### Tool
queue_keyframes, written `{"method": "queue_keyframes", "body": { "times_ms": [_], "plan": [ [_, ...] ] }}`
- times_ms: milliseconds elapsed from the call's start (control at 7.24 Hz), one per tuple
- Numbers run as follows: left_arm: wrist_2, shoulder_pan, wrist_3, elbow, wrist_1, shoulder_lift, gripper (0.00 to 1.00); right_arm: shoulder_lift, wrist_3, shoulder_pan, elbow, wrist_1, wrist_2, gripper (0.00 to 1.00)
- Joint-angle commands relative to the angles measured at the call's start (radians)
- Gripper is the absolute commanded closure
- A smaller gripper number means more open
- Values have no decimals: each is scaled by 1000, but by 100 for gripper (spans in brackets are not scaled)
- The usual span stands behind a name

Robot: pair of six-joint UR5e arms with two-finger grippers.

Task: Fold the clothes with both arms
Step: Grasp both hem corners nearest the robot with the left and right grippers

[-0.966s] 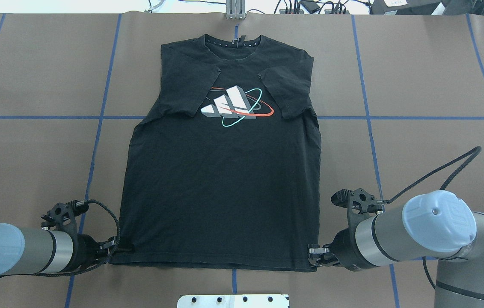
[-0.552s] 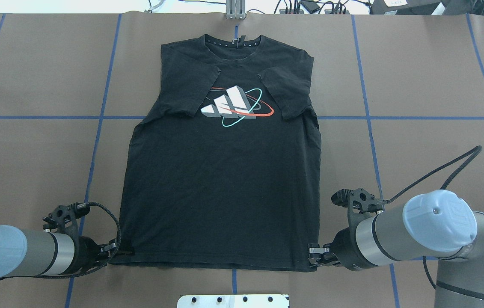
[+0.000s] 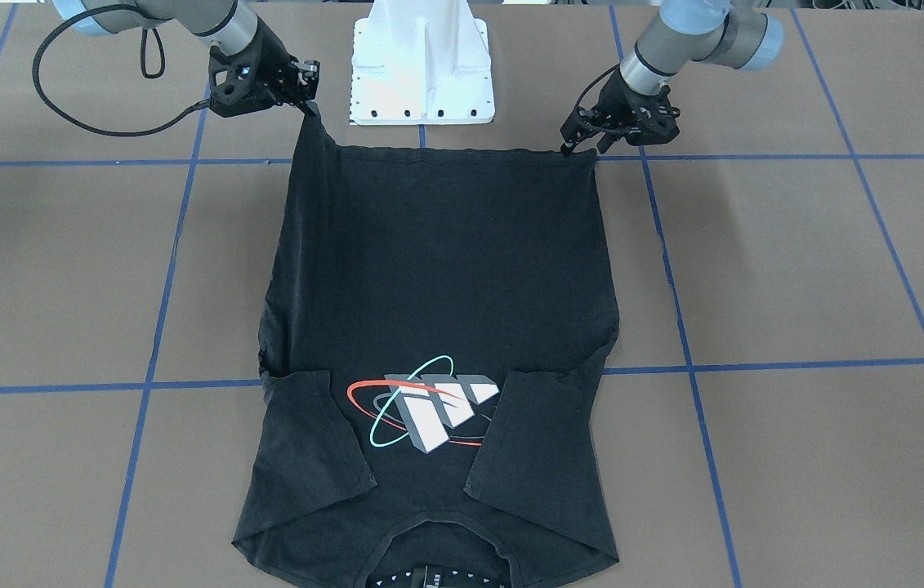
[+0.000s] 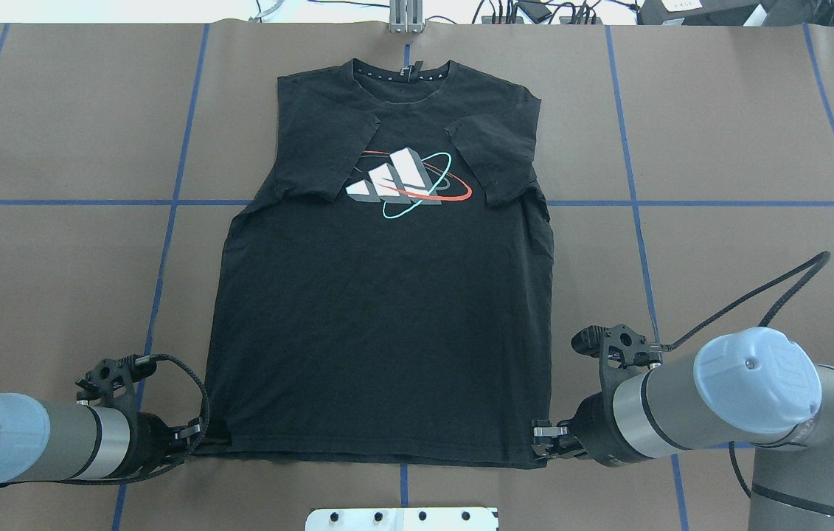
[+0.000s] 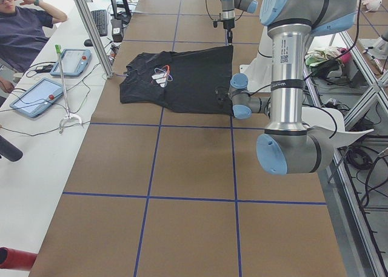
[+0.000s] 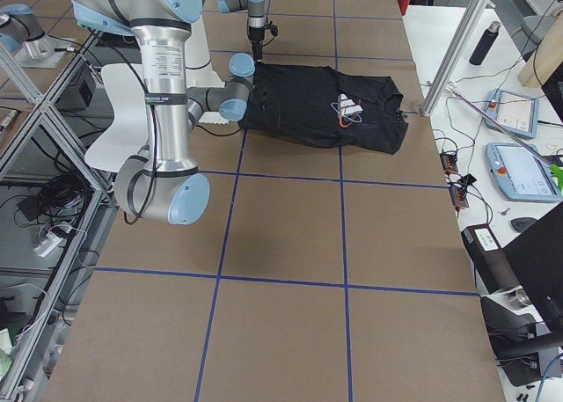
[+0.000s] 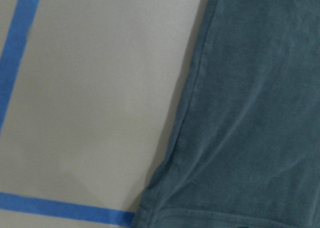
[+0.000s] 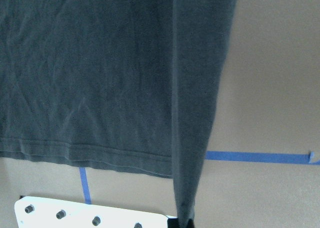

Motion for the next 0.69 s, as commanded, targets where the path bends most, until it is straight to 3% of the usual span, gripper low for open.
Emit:
{"method": "queue_keyframes", "body": {
  "times_ms": [0, 276, 552],
  "plan": [
    [0, 0, 0, 1, 0, 0, 26, 0, 0, 0, 2, 0, 2, 100],
    [0, 2, 0, 9, 0, -1, 28, 0, 0, 2, 2, 0, 2, 100],
    [0, 2, -17, 6, 0, -3, 44, 0, 0, 2, 2, 0, 2, 100]
  ]
}}
